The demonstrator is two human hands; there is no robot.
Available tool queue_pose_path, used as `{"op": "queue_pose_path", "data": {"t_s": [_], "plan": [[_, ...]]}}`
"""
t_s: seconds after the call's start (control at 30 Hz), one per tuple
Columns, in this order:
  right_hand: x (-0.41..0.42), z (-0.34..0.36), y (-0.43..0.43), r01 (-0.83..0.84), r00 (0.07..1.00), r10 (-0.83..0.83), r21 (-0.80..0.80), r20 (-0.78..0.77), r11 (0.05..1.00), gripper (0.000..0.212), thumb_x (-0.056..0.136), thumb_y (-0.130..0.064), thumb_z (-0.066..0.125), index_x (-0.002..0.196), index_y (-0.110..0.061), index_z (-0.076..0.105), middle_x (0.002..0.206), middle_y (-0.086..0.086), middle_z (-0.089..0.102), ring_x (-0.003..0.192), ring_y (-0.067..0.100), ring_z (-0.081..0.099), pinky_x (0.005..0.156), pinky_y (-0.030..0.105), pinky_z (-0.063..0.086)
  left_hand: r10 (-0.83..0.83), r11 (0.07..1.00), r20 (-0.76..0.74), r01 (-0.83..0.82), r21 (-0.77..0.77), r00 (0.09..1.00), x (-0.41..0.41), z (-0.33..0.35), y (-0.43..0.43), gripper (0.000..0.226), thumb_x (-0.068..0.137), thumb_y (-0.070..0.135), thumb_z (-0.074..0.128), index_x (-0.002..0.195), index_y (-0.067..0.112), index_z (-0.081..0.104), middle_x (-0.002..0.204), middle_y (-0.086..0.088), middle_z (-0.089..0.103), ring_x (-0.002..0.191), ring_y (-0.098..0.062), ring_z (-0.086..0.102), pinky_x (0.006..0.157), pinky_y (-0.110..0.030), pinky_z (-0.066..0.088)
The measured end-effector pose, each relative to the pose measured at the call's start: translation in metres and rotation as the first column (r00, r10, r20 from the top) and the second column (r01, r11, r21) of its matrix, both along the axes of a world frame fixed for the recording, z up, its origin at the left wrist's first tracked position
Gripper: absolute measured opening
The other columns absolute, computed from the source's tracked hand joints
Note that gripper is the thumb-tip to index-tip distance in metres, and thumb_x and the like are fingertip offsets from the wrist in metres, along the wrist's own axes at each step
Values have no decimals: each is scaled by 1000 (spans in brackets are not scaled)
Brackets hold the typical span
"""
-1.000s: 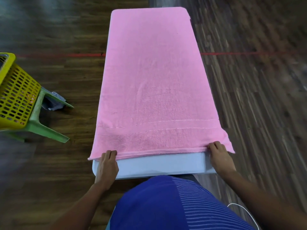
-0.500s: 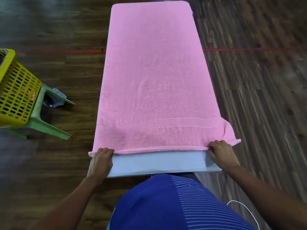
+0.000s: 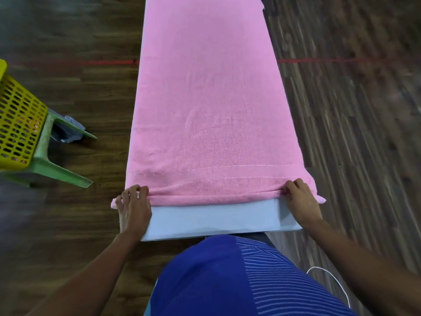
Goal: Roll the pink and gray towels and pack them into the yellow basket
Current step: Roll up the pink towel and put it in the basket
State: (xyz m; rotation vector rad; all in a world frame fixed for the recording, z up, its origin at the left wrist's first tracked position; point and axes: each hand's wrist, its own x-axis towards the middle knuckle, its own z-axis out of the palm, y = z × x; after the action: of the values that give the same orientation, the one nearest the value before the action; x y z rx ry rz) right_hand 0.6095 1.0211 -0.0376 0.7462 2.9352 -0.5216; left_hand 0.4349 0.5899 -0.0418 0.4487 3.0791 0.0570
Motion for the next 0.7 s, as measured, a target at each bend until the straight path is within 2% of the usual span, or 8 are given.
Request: {"op": "queue_pose_path", "data": {"t_s": [0.07,0.13,0.2,0.27,0.33,0.43,0.57,0.7], "plan": [[0,-4,-4,-23,1000,24,14,-19,1000,15,83,4,58,95,-5,60,94,12,54,83,33,51,65,43,46,-82,996,-27,83,16,996,3,0,2,21,75,-3,51,90,11,58,96,-11,54,91,-34,47,83,-48,35],[3,-10,-9,-71,997,73,70,-35,995,24,82,5,60,103,-5,61,102,12,59,87,31,52,71,45,48,-175,982,6,174,77,984,6,-3,1,25,68,-1,48,87,9,60,89,-8,56,85,-34,51,78,-45,37],[7,-13,-11,-118,992,122,102,-35,988,34,81,5,61,114,-4,58,112,13,61,95,32,54,82,47,49,-223,966,30,217,142,974,10,-11,-4,32,70,0,45,96,4,63,93,-11,60,86,-34,55,79,-45,43],[7,-14,-9,-125,991,131,121,-40,985,38,81,5,63,117,-2,58,116,14,62,100,34,55,86,48,50,-250,961,52,241,133,967,13,-15,-10,41,74,5,41,108,-2,63,103,-17,61,94,-35,56,85,-47,47],[4,-12,-7,-129,989,138,144,-58,981,37,78,6,66,113,-2,62,112,15,65,98,35,59,85,48,51,-273,958,64,265,110,960,14,-15,-16,45,79,9,36,115,-4,62,108,-20,62,99,-36,57,88,-49,50],[-3,-8,-6,-126,988,138,165,-65,978,31,74,7,69,103,-4,66,101,13,69,89,34,62,77,45,51,-273,957,77,263,121,959,7,-10,-17,42,84,11,38,116,-2,63,109,-19,63,99,-36,59,82,-50,53],[-13,-6,-4,-92,994,98,127,-43,988,24,72,7,68,92,-6,68,89,11,68,81,36,60,70,42,47,-249,964,59,242,110,967,-2,-7,-12,32,78,9,47,103,6,67,99,-10,67,92,-31,54,75,-45,45],[1,-5,5,-116,991,112,55,78,992,14,81,-10,60,91,-10,69,87,9,67,83,32,56,73,42,45,-292,953,29,288,95,956,5,-5,-16,24,76,10,49,90,7,68,86,-8,66,84,-30,54,76,-43,41]]}}
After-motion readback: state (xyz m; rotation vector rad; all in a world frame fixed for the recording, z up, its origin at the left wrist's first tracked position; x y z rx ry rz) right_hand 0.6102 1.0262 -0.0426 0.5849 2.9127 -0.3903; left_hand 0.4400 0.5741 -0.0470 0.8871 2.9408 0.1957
